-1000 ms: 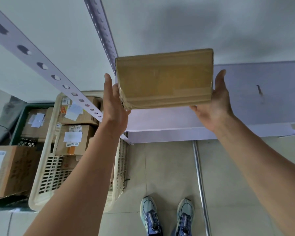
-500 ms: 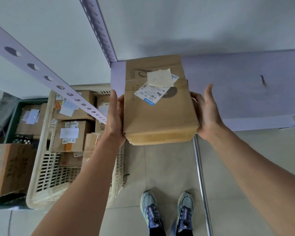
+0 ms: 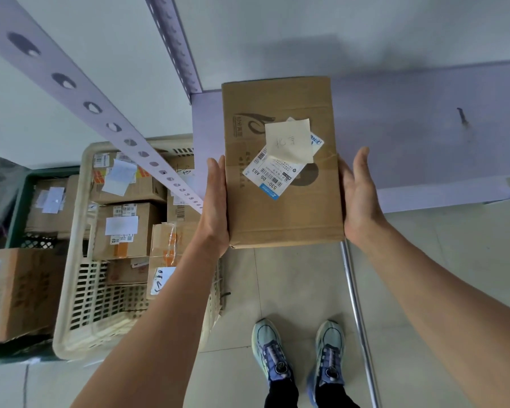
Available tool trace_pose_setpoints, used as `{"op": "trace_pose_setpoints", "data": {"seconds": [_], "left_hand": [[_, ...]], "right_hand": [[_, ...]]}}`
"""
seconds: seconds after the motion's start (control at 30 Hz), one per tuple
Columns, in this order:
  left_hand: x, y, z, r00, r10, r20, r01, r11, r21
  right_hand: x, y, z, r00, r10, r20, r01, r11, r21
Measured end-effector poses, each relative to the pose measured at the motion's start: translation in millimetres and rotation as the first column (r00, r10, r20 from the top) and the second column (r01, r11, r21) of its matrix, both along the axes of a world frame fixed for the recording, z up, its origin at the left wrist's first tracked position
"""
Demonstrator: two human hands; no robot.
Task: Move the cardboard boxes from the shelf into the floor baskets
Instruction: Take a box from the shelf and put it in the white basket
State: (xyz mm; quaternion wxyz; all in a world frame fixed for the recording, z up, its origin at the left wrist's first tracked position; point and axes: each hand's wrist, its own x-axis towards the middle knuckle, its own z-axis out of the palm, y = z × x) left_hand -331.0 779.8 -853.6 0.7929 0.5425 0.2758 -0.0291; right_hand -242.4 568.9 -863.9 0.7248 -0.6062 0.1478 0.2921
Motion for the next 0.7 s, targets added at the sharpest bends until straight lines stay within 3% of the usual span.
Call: {"op": "trace_pose_setpoints", "data": {"seconds": [0.33, 0.7], "left_hand": [[-54, -12, 34, 0.997, -0.050, 0.065, 0.051, 0.999, -0.011], [-178, -46, 60, 0.988, -0.035, 0.154, 0.041, 0.998, -0.038]], "right_hand": [[-67, -23, 36, 0.991, -0.057, 0.120, 0.053, 0.998, 0.041], [-195, -58, 74, 0.987, -0.033, 0.158, 0.024, 0.998, 0.057]]}}
